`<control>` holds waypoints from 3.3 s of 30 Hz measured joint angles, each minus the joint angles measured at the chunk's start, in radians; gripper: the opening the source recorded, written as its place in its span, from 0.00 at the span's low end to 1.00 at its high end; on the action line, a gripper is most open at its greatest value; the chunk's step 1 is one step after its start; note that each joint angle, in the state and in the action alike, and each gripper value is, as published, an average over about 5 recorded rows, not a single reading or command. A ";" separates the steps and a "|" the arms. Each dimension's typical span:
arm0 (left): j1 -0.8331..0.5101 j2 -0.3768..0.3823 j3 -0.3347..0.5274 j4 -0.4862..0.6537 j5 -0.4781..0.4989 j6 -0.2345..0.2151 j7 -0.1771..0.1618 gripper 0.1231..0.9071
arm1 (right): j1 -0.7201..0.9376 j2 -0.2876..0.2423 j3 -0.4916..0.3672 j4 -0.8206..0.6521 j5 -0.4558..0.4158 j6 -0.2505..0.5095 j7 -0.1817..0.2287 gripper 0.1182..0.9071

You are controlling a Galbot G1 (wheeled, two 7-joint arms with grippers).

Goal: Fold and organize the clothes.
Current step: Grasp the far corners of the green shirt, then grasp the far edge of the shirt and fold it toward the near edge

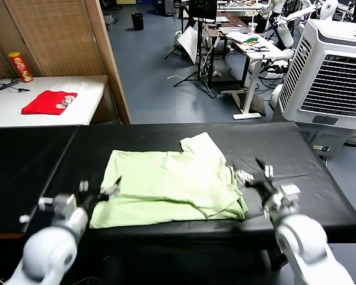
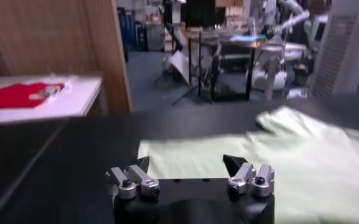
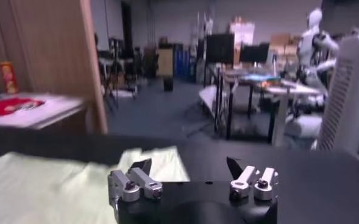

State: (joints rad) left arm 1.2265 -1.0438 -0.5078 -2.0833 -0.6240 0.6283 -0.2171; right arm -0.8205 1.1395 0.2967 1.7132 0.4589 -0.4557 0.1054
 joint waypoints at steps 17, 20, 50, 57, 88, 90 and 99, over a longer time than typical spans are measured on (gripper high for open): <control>-0.549 -0.066 0.229 0.653 -0.041 0.058 0.036 0.86 | 0.412 0.152 -0.211 -0.623 -0.007 -0.065 -0.109 0.86; -0.577 -0.080 0.235 0.715 -0.017 0.057 0.039 0.86 | 0.440 0.179 -0.218 -0.693 -0.040 -0.056 -0.139 0.86; -0.585 -0.079 0.200 0.789 0.005 0.007 0.095 0.01 | 0.336 0.221 -0.135 -0.642 -0.042 0.122 -0.151 0.00; -0.524 -0.039 0.165 0.672 -0.028 -0.001 0.078 0.01 | 0.191 0.113 -0.101 -0.372 -0.015 0.103 -0.123 0.00; 0.172 0.061 -0.118 0.041 0.065 0.015 0.058 0.01 | -0.268 -0.078 -0.046 0.216 -0.028 -0.235 0.036 0.00; 0.195 0.052 -0.120 0.034 0.071 0.017 0.055 0.01 | -0.284 -0.081 -0.042 0.230 -0.024 -0.247 0.039 0.00; 0.260 0.023 -0.131 -0.002 0.092 0.044 0.043 0.03 | -0.353 -0.109 -0.008 0.316 0.037 -0.281 0.041 0.25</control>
State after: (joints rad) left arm 1.4868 -1.0205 -0.6390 -2.0851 -0.5318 0.6719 -0.1739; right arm -1.1731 1.0307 0.2891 2.0288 0.4956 -0.7366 0.1463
